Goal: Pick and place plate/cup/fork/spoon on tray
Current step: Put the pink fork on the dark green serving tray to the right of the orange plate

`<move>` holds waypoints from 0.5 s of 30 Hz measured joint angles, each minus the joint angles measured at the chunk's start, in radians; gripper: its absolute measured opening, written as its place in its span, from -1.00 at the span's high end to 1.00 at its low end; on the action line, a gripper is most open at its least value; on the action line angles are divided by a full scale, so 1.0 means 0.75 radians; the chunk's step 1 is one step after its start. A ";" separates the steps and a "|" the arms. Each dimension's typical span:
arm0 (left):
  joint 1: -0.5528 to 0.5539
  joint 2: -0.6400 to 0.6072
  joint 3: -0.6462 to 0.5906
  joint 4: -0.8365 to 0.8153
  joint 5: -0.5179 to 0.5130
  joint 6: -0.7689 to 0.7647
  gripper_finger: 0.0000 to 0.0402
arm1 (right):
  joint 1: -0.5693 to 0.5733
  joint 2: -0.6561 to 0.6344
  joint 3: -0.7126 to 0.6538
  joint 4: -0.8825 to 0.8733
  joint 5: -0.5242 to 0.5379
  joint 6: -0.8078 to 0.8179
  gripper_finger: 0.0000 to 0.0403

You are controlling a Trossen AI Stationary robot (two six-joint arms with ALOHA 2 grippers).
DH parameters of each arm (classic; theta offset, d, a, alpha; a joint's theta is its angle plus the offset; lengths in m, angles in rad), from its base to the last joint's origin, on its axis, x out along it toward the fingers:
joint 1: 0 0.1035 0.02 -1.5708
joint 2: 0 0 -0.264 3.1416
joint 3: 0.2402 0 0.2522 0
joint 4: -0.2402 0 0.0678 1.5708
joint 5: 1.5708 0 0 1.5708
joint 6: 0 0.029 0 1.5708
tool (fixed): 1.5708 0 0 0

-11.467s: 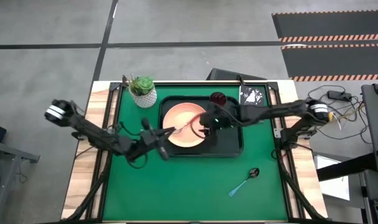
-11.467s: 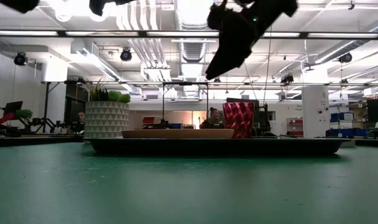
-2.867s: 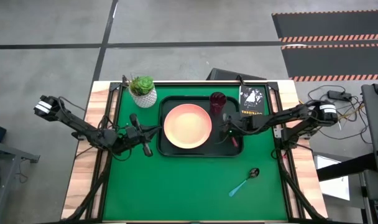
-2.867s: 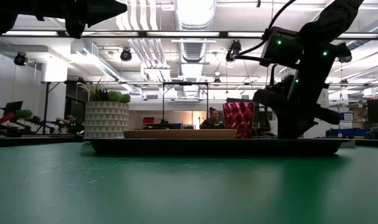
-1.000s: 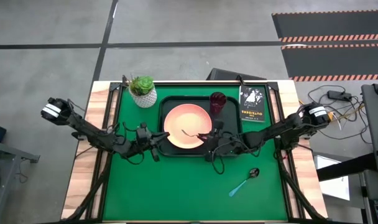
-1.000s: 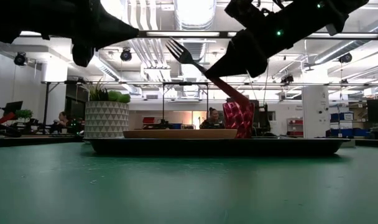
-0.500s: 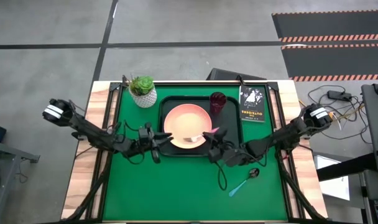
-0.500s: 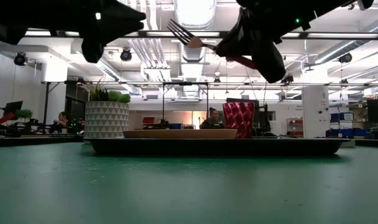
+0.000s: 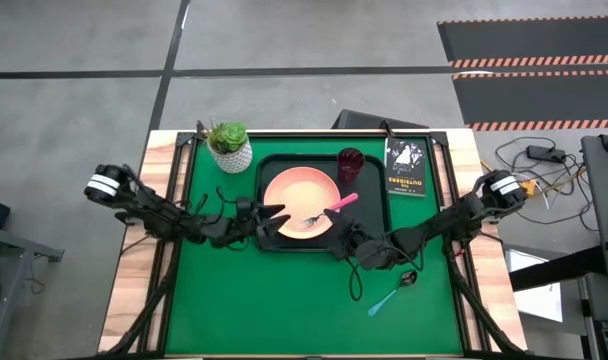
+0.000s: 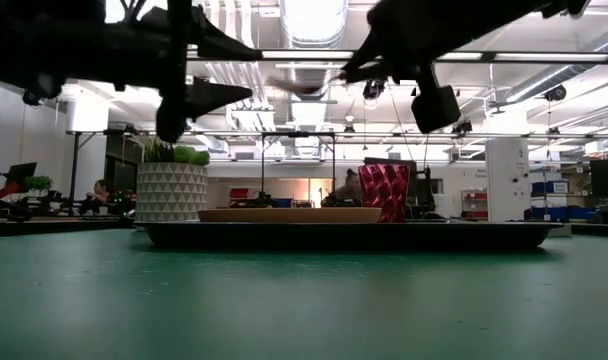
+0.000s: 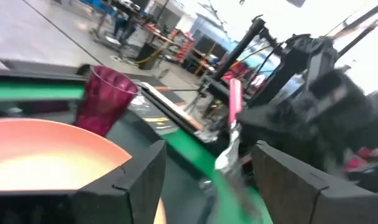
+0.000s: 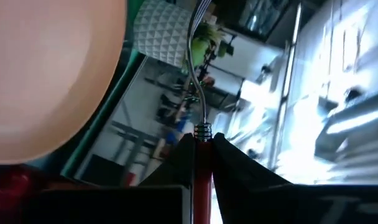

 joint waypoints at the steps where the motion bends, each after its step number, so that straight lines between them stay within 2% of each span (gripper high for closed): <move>1: 0.015 0.020 0.000 0.038 0.032 -0.029 -0.08 | -0.001 0.017 0.000 0.020 0.000 -0.059 0.89; 4: 0.047 0.074 -0.003 0.119 0.105 -0.103 -0.08 | -0.001 0.065 0.000 0.093 0.004 -0.266 0.89; 9: 0.067 0.139 -0.015 0.128 0.162 -0.271 -0.08 | -0.001 0.126 0.000 0.310 -0.001 -0.531 0.89; 12: 0.067 0.171 -0.015 0.128 0.192 -0.346 -0.08 | -0.005 0.138 0.000 0.460 -0.026 -0.634 0.89; 15: 0.066 0.205 -0.004 0.131 0.231 -0.386 -0.08 | -0.019 0.138 0.000 0.491 -0.082 -0.650 0.89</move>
